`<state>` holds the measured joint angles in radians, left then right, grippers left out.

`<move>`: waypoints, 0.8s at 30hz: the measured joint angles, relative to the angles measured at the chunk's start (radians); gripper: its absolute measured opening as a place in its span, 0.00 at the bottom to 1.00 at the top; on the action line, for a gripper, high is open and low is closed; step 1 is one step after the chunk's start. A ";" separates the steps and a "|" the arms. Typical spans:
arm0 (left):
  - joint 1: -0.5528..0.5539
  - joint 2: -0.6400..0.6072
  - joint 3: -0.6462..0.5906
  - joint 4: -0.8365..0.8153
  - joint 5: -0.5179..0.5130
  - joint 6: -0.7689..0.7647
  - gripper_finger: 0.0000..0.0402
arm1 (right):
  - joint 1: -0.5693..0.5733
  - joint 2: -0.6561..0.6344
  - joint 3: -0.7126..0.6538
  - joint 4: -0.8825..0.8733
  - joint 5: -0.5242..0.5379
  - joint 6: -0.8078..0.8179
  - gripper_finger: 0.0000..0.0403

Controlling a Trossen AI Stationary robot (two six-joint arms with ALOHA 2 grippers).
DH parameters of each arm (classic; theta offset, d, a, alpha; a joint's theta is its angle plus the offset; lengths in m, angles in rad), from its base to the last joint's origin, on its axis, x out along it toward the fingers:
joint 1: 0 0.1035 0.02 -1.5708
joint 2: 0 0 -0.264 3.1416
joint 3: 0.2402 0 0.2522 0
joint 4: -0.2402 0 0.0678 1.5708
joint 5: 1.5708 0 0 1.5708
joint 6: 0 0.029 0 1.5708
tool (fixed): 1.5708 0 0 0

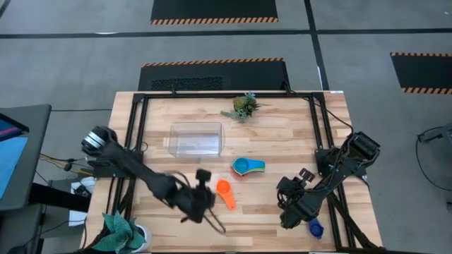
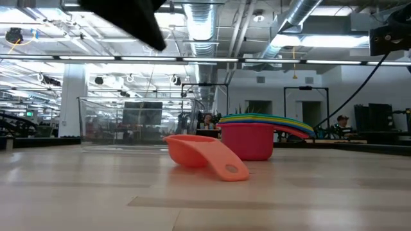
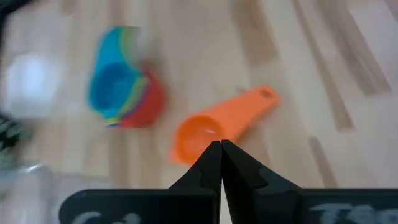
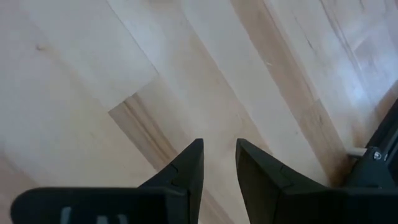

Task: Nest measuring cups in basket
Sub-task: Stack the orange measuring cup on top of the light blue measuring cup

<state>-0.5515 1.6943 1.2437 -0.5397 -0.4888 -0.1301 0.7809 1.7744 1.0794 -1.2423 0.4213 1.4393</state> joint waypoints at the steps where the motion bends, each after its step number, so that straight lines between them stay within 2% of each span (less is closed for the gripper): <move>1: -0.006 0.031 0.016 -0.008 0.016 0.022 0.00 | 0.003 0.000 0.000 -0.001 0.000 0.000 0.29; 4: 0.001 0.098 0.075 -0.063 0.062 0.058 0.00 | 0.008 0.000 0.000 -0.001 -0.002 -0.005 0.29; 10: 0.074 0.181 0.194 -0.205 0.058 0.101 0.00 | 0.021 0.000 0.000 0.002 -0.002 -0.005 0.29; 16: 0.133 0.257 0.209 -0.225 0.086 0.210 0.00 | 0.032 0.000 0.000 0.012 -0.002 -0.008 0.29; 24: 0.144 0.258 0.210 -0.217 0.151 0.251 0.00 | 0.031 0.000 0.000 0.018 -0.002 -0.008 0.29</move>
<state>-0.4076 1.9522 1.4536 -0.7566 -0.3382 0.1210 0.8124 1.7745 1.0791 -1.2244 0.4198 1.4315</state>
